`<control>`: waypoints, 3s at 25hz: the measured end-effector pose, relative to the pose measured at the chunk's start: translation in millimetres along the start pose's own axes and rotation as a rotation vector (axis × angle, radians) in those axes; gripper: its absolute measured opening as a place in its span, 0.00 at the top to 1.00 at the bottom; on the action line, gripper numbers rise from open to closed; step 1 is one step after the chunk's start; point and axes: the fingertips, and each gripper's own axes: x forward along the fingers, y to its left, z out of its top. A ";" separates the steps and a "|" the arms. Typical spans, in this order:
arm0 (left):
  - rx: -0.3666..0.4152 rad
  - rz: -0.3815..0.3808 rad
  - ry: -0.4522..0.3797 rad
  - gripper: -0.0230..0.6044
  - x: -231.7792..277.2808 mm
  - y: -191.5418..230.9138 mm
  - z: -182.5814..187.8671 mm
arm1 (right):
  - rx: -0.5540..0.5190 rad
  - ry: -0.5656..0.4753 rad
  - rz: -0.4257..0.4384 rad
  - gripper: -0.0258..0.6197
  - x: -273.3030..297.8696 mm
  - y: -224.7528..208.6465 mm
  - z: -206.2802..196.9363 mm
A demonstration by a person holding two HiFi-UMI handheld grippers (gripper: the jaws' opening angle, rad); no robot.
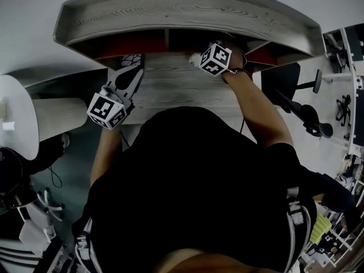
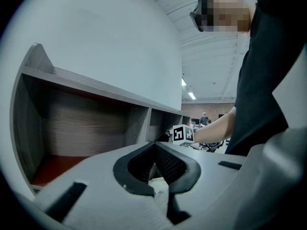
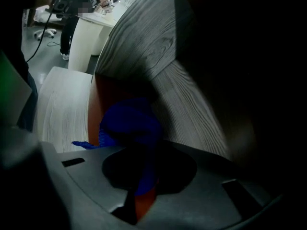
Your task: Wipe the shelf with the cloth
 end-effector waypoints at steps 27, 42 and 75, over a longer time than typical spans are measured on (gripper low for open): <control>-0.011 -0.063 0.018 0.94 9.3 6.7 -3.2 | 0.056 0.192 -0.083 0.90 -10.3 -11.4 -46.6; -0.003 -0.069 0.027 0.94 9.0 7.7 -2.1 | 0.062 0.186 -0.090 0.90 -10.5 -9.8 -48.2; -0.020 0.090 0.052 0.94 -43.0 -9.1 -12.4 | -0.015 -0.086 0.021 0.91 17.3 24.9 72.1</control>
